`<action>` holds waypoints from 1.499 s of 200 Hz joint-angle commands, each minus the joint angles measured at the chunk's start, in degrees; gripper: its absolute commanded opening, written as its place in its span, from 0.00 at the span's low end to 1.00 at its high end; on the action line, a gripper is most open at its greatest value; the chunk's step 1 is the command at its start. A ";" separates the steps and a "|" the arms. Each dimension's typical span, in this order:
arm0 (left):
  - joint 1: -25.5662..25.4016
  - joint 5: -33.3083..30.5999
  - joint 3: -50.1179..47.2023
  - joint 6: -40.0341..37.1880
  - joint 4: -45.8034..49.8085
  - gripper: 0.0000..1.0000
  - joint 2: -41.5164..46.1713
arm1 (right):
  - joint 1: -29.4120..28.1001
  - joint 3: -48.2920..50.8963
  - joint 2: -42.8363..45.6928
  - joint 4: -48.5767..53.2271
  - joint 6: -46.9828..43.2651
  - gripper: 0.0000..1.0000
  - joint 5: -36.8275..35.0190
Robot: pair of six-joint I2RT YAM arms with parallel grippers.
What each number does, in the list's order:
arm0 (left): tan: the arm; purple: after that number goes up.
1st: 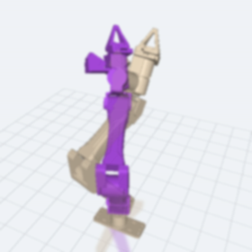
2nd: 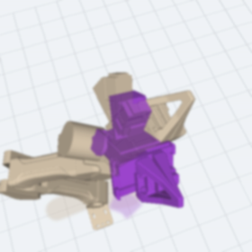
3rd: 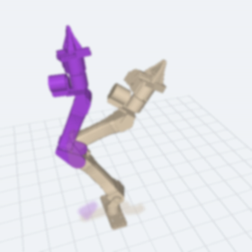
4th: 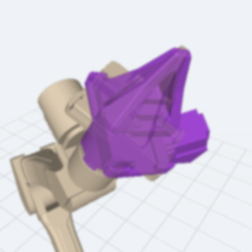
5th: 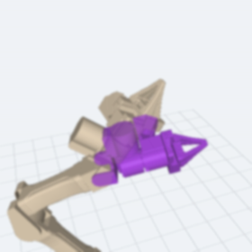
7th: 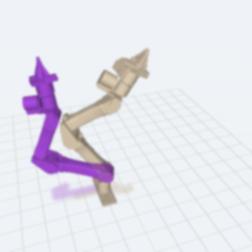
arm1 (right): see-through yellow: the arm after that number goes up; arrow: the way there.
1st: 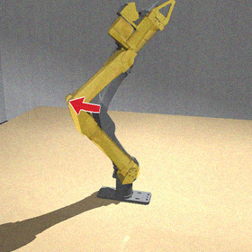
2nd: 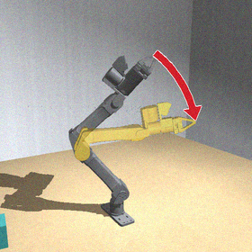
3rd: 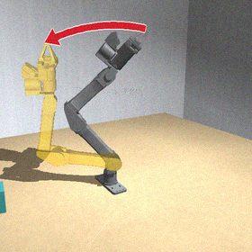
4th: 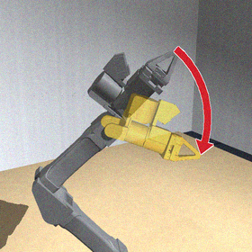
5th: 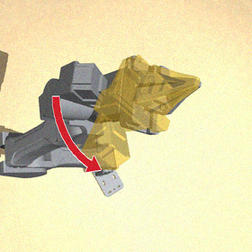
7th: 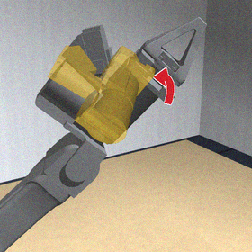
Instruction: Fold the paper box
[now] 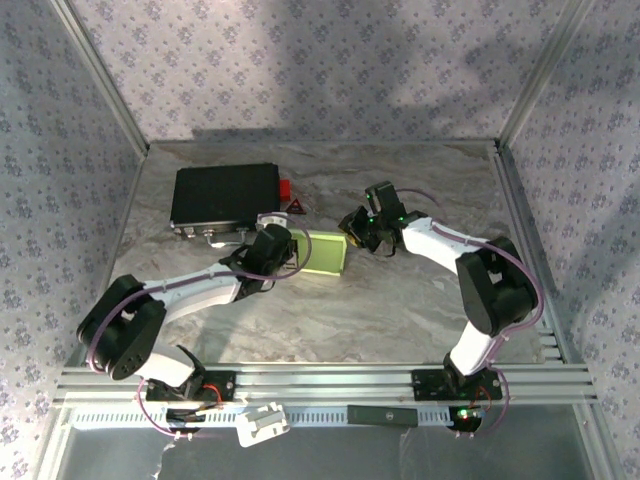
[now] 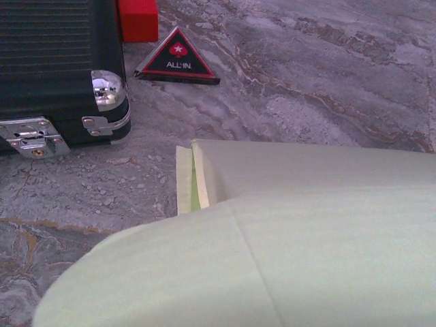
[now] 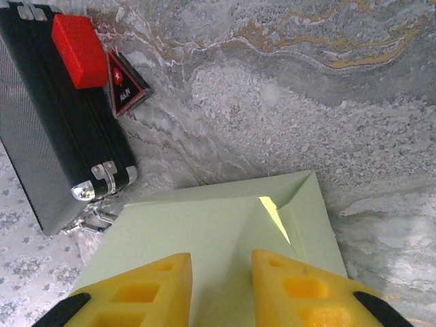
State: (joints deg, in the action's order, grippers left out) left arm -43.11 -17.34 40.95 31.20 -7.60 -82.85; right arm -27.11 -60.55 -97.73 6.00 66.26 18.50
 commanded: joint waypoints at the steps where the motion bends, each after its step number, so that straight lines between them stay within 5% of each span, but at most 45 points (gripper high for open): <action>1: -0.12 2.03 -0.27 0.47 -3.56 0.03 -0.82 | -0.23 0.10 -0.86 -2.11 1.92 0.28 2.76; 115: 0.92 1.17 8.92 -0.20 9.64 0.02 2.84 | -0.13 -3.08 0.66 3.59 3.79 0.31 3.89; 300: 0.84 1.79 8.39 0.46 11.64 0.02 4.89 | 1.24 3.62 6.75 6.34 8.62 0.52 6.53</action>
State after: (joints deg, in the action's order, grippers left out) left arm -42.11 -16.03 48.18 31.18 4.56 -79.88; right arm -26.85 -59.00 -93.62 10.57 73.80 23.27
